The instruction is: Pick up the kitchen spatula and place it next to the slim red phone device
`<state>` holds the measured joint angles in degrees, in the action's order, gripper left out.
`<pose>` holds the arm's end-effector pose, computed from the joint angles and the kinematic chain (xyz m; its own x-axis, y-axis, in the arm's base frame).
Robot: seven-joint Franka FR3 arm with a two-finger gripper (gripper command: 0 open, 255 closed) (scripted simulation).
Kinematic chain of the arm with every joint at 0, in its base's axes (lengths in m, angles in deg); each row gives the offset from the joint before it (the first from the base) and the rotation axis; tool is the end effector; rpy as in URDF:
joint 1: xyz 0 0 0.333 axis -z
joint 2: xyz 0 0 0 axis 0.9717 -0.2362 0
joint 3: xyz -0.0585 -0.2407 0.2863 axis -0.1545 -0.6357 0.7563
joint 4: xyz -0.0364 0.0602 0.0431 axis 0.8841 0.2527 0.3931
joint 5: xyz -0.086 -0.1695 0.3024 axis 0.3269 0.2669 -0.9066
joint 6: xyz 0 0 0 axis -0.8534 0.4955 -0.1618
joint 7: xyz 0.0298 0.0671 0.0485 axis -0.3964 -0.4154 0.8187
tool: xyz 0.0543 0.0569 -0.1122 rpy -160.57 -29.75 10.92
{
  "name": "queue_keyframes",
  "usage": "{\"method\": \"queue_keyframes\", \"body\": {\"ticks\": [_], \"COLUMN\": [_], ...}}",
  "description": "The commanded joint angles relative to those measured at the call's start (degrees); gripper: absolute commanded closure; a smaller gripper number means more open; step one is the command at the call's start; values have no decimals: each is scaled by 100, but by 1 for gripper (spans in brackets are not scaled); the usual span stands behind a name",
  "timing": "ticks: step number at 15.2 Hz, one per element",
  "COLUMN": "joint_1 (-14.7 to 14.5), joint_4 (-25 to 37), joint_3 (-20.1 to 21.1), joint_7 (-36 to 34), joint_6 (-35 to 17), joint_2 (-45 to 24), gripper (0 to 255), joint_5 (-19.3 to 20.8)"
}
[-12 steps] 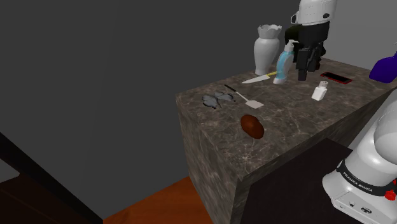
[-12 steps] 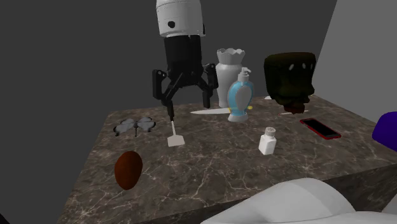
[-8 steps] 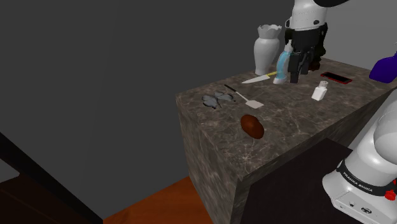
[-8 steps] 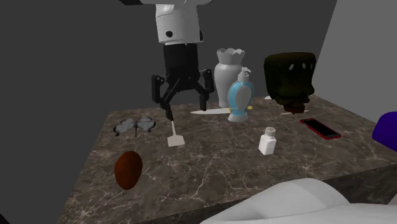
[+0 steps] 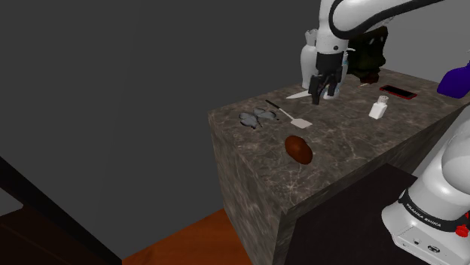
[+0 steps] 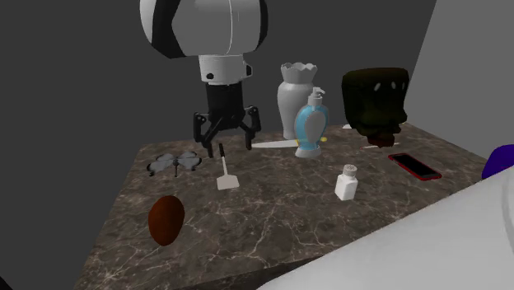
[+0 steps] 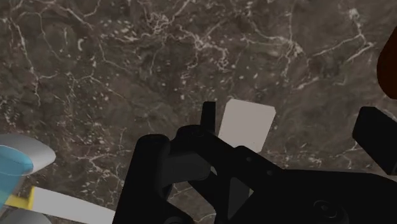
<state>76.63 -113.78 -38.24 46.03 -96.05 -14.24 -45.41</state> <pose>0.3313 -0.0117 0.5085 0.9949 -0.0303 -0.0959 -0.0302 -0.9995 0.0026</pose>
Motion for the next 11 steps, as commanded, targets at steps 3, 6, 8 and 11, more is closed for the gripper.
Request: {"method": "queue_keyframes", "body": {"ticks": [3,6,8,11], "joint_1": [52,91,116,152], "joint_4": [209,455,656,1012], "joint_3": [9,4,-5,-24], "joint_7": [-222,-376,-477,-624], "joint_6": [-782,-1299,-1610,-2025], "joint_2": [-735,-1319,-1712,-2304], "gripper": [0,0,0,0], "joint_5": [-16,-18,-18,-17]}}
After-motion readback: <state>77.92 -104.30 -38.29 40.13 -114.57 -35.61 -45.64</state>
